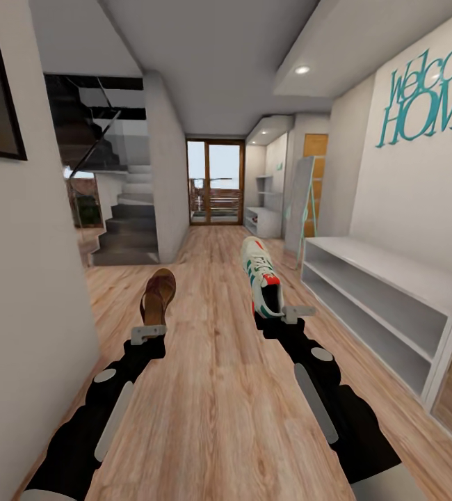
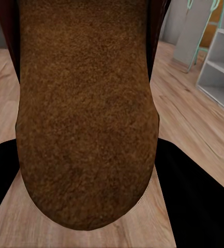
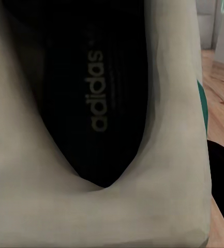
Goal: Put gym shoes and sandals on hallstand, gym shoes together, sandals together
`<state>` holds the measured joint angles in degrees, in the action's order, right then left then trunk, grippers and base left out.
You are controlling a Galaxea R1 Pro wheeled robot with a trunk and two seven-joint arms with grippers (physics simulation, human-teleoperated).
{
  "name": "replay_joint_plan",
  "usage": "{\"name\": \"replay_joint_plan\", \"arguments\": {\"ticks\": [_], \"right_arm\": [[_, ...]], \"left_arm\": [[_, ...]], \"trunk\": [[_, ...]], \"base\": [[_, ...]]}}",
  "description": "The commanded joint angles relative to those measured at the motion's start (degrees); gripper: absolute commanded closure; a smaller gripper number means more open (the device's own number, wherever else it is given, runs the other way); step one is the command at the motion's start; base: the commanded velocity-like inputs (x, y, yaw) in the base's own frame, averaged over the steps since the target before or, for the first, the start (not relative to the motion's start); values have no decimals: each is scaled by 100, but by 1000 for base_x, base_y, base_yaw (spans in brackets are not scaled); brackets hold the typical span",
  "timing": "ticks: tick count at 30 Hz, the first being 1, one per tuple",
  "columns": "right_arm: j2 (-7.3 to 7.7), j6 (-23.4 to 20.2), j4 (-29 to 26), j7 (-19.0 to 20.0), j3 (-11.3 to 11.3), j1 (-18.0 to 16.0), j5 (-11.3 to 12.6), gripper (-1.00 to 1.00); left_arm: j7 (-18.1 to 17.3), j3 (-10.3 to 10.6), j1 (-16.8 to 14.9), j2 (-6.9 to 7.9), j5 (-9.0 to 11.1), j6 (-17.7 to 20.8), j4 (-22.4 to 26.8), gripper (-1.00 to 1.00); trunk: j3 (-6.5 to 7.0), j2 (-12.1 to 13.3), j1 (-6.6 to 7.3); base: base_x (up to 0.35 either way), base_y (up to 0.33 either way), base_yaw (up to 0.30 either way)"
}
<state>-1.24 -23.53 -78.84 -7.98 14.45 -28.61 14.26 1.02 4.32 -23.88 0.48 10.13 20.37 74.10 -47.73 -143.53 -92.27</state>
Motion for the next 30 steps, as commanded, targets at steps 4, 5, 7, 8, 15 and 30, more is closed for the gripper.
{"name": "replay_joint_plan", "arguments": {"ticks": [4, 5, 7, 8, 15, 30], "right_arm": [[1, -20, -8, -54, 6, -5, 60, 100], [1, -20, -8, -54, 5, -5, 60, 100], [1, -20, -8, -54, 5, -5, 60, 100], [1, -20, -8, -54, 5, -5, 60, 100], [-2, -20, -12, -54, -5, -5, 60, 100], [1, -24, -15, -40, -19, -5, 71, 100]], "left_arm": [[20, 8, -3, 6, 45, 29, 8, 100], [21, 8, -3, 5, 44, 29, 8, 100], [21, 8, -6, 5, 43, 29, 8, 100], [21, 8, -6, 5, 42, 29, 8, 100], [21, 8, -3, 6, 42, 29, 8, 100], [21, 8, -4, 4, 42, 29, 8, 100]], "trunk": [[-7, -3, -2], [-7, -3, -2], [-7, -3, -2], [-7, -3, -2], [-7, -3, -2], [-7, -3, -2]], "base": [[345, 0, 1], [346, 0, 0], [346, 0, 0], [346, 0, 0], [346, 0, 0], [346, 0, 0]]}}
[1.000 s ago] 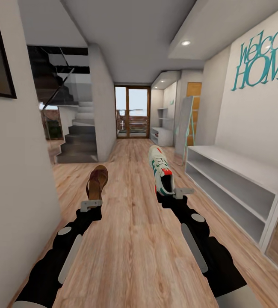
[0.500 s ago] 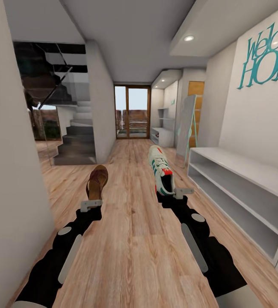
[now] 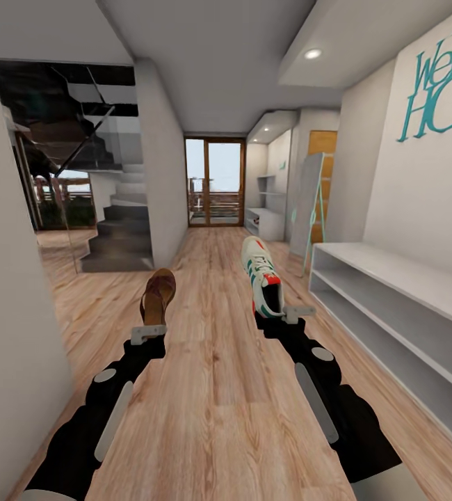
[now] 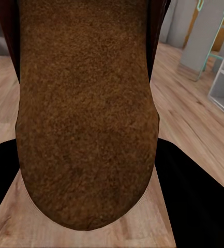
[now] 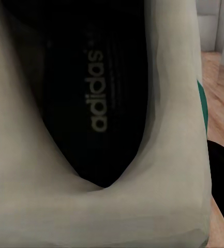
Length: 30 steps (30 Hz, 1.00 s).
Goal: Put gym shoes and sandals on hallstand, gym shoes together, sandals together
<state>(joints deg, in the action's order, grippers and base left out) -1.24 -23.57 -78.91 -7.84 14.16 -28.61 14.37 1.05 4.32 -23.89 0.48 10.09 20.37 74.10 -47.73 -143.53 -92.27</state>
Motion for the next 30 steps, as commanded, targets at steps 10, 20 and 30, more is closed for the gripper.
{"name": "replay_joint_plan", "arguments": {"ticks": [10, 20, 30], "right_arm": [[0, -16, -10, -60, 8, -5, 57, 100], [1, -17, -9, -67, 16, -5, 57, 100], [1, -18, -6, -65, 14, -5, 57, 100]], "left_arm": [[18, 8, -4, 4, 46, 29, 8, 100], [18, 8, -4, 4, 46, 29, 8, 100], [18, 8, -5, 4, 46, 29, 8, 100]], "trunk": [[-7, -3, -2], [-7, -3, -2], [-7, -3, -2]], "base": [[346, 0, 0], [346, 0, 0], [346, 0, 0]]}}
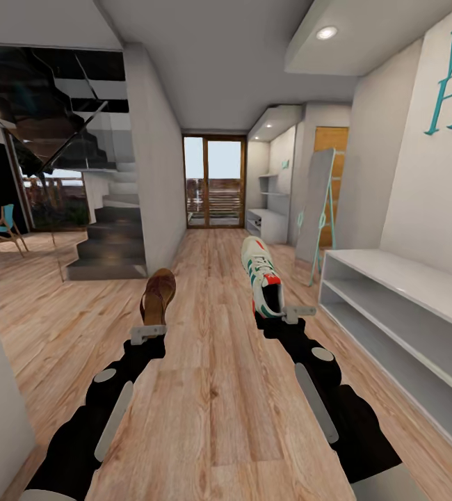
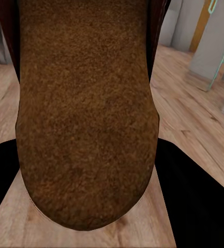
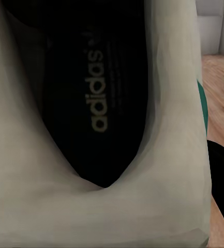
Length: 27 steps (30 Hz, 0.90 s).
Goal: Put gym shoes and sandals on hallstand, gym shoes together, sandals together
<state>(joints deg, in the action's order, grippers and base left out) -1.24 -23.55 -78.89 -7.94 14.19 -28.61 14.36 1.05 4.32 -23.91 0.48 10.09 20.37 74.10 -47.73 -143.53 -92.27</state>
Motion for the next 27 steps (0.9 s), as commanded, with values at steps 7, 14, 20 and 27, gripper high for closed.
{"name": "replay_joint_plan", "arguments": {"ticks": [7, 14, 20, 27], "right_arm": [[1, -21, -13, -54, 5, -5, 59, 100], [1, -22, -13, -54, 11, -5, 59, 100], [1, -24, -10, -58, 13, -5, 51, 100], [1, -27, -5, -58, 13, -4, 50, 100]], "left_arm": [[18, 8, -2, 4, 41, 29, 8, 100], [18, 8, -1, 4, 36, 29, 8, 100], [19, 8, 0, 4, 36, 29, 8, 100], [18, 8, -1, 4, 42, 29, 8, 100]], "trunk": [[-7, -3, -2], [-7, -3, -2], [-7, -3, -2], [-7, -3, -2]], "base": [[346, 0, 0], [346, 0, 0], [346, 0, 0], [346, 0, 0]]}}
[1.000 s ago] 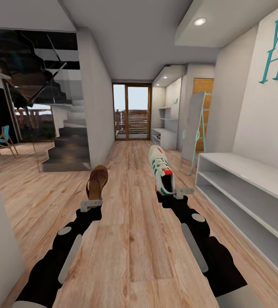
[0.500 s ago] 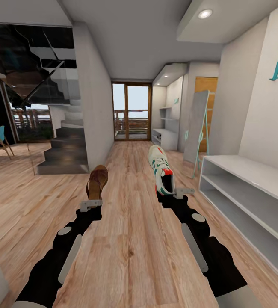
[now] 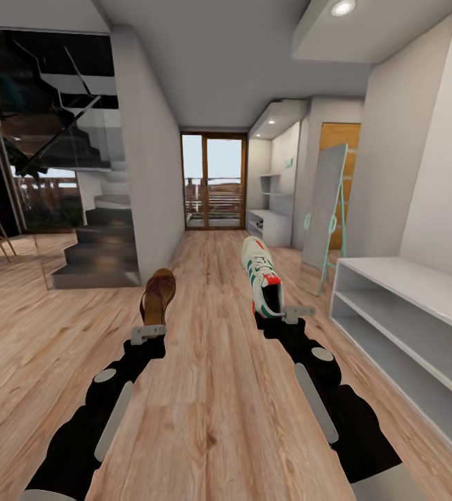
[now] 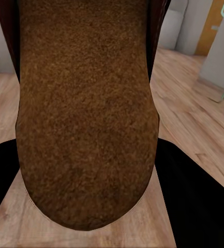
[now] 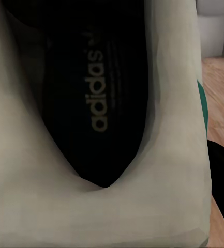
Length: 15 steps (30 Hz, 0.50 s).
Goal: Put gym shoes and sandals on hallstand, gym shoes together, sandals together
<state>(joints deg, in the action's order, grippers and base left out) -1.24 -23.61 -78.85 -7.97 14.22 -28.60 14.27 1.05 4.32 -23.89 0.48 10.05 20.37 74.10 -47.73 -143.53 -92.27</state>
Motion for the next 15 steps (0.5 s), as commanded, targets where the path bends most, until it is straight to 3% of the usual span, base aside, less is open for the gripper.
{"name": "replay_joint_plan", "arguments": {"ticks": [1, 15], "right_arm": [[1, -20, -8, -55, 10, -5, 58, 100], [1, -19, -7, -55, 17, -5, 58, 100]], "left_arm": [[18, 8, -5, 4, 44, 29, 8, 100], [18, 8, -4, 4, 42, 29, 8, 100]], "trunk": [[-7, -3, -2], [-7, -3, -2]], "base": [[346, 0, 0], [346, 0, 0]]}}
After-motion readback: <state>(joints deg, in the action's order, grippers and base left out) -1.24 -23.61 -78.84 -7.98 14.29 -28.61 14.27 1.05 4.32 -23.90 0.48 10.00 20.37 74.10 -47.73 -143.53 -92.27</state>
